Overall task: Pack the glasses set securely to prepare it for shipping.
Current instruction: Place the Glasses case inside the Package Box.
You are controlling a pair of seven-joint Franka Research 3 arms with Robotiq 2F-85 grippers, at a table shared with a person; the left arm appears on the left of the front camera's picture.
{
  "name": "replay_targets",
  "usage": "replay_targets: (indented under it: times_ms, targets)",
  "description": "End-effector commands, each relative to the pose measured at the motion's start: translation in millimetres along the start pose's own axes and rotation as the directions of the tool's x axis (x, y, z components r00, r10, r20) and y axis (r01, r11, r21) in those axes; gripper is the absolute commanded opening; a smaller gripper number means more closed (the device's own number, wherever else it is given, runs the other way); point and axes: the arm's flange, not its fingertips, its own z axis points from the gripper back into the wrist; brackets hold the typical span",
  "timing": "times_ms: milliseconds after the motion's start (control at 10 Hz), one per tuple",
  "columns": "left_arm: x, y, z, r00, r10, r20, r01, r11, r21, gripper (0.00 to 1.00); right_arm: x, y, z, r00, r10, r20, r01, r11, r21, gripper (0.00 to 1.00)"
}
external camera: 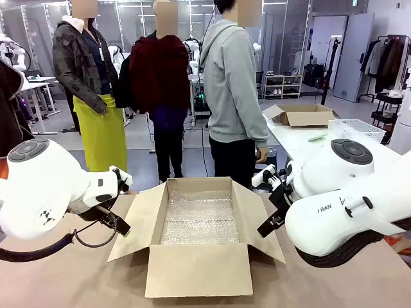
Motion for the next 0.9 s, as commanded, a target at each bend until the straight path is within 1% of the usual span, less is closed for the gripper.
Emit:
replay_targets:
  times_ms: [0, 800]
  targets:
    - [0.0, -0.1, 0.0, 1.000, 0.000, 0.000, 0.000, 1.000, 0.000, 1.00, 0.0, 0.0, 0.1, 1.000, 0.000, 0.000, 0.000, 1.000, 0.000, 1.00]
    - [0.0, -0.1, 0.0, 1.000, 0.000, 0.000, 0.000, 1.000, 0.000, 1.00, 0.0, 0.0, 0.1, 1.000, 0.000, 0.000, 0.000, 1.000, 0.000, 1.00]
